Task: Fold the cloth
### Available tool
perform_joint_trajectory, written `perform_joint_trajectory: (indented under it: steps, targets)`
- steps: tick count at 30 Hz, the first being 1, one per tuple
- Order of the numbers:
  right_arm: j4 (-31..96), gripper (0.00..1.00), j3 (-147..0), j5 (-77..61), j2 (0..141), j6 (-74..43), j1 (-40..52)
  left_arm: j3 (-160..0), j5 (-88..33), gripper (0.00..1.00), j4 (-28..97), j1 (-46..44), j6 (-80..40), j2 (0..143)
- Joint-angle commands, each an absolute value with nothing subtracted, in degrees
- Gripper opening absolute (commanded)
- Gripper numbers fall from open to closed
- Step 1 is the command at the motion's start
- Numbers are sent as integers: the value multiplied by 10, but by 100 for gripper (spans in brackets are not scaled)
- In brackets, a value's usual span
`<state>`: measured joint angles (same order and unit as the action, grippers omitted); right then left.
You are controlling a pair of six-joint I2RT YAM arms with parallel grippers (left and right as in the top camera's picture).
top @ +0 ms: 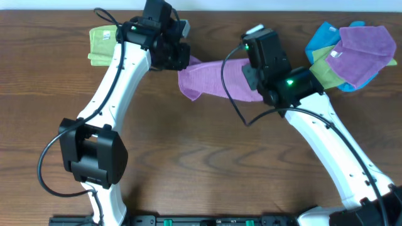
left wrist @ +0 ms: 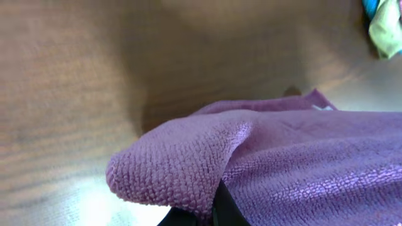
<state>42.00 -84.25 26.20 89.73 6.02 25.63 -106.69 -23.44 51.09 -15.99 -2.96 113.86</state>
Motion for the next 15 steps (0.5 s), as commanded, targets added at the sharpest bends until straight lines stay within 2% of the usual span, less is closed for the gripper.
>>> perform_joint_trajectory:
  steps: [1, 10, 13, 15]
  targets:
    - [399, 2, -850, 345, 888, 54, 240, -1080, -175, 6, 487, -138, -30, 1141]
    - [305, 2, -850, 382, 888, 61, 240, -1102, -174, 6, 368, -131, -30, 1141]
    - [298, 1, -850, 388, 887, 63, 240, -1108, -174, 6, 390, -129, -34, 1141]
    - [350, 1, -850, 347, 887, 62, 245, -1107, -174, 6, 449, -129, -30, 1141]
